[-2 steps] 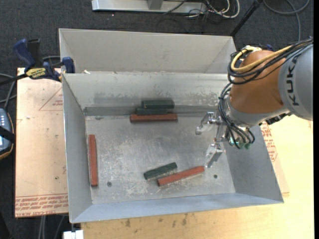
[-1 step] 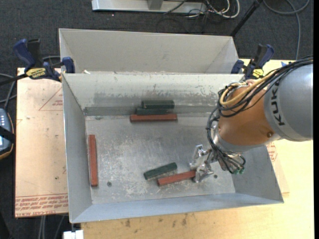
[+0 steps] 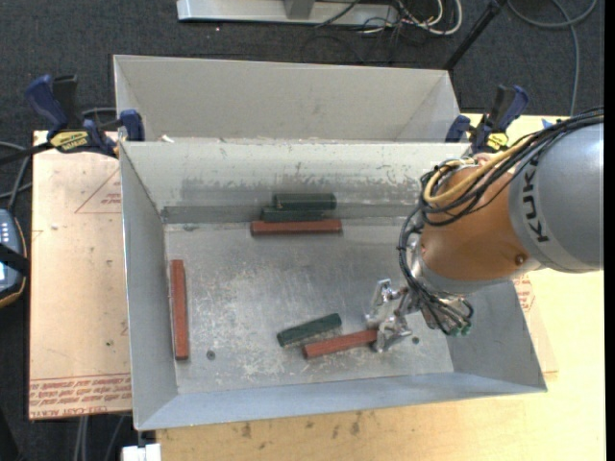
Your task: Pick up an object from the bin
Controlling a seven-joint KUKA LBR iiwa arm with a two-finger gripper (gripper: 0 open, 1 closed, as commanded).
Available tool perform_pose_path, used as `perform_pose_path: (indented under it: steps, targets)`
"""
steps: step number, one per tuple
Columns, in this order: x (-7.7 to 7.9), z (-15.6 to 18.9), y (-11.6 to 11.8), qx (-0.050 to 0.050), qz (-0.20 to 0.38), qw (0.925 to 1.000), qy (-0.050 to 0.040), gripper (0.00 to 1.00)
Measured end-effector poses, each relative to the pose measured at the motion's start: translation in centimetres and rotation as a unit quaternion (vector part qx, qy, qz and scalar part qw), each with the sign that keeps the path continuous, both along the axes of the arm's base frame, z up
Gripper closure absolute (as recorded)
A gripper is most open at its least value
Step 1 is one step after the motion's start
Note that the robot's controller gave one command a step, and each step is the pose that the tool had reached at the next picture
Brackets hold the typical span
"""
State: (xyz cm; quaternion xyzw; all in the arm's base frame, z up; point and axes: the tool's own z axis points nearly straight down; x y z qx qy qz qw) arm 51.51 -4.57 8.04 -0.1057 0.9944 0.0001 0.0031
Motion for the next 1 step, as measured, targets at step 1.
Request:
perform_pose_path:
  steps: [1]
  targets:
    - [0.41,16.52,-0.55,0.0,0.021,0.9998,-0.0005,1.0]
